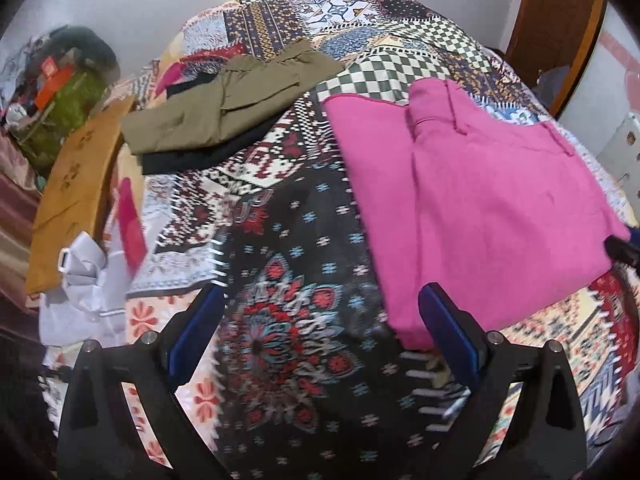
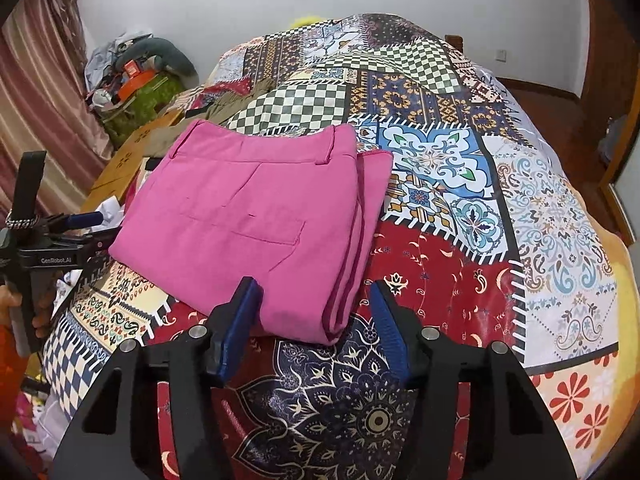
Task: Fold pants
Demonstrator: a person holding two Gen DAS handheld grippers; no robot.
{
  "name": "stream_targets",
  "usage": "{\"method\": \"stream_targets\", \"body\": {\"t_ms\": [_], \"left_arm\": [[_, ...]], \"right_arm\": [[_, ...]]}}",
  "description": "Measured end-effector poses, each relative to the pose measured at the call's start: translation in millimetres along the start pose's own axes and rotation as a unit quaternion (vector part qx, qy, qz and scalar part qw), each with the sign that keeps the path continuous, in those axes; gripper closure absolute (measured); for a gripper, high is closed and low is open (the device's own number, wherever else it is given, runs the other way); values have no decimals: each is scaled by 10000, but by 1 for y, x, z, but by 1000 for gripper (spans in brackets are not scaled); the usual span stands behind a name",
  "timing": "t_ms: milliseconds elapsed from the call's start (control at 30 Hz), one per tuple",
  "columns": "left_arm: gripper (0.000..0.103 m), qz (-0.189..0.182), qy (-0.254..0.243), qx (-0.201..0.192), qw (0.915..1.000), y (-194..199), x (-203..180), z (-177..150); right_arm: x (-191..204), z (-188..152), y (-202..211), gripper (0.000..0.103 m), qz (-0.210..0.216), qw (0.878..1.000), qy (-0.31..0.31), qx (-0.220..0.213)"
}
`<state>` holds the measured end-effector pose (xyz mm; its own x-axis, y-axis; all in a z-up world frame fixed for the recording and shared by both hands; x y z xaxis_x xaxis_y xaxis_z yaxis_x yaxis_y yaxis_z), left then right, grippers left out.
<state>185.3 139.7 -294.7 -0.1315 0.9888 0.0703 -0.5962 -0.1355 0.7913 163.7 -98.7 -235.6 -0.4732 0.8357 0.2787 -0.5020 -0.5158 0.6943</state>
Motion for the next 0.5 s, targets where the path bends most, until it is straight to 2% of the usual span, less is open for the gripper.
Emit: {"method": "stream_targets", "body": {"t_ms": [100, 200, 433, 500], "left_arm": [[4, 189, -52, -78, 9998, 6, 10, 5], [4, 149, 16, -253, 9996, 15, 14, 20], [4, -440, -43, -871, 9952, 32, -19, 76], [4, -564, -106, -935, 9940, 29, -32, 87]], "right_arm": [[1, 3, 3, 50, -5, 10000, 72, 15], [2, 9, 7, 50, -98, 9998, 188, -32], [0, 41, 5, 50, -261, 9987, 354, -243], [0, 50, -1, 50, -238, 9987, 354, -295]]}}
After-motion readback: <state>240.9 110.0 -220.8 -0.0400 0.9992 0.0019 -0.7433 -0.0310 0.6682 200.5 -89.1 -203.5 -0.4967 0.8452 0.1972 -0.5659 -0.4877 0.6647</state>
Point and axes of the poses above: each gripper's, at about its wrist camera, not at the fingertips, and y roughly against the way its jaws point, x to its left, z to its top, the point moved 10 cm from there along -y, roughly the way its jaws point, and after that the axes turned 10 degrees about -x, right-handed, at the moved point
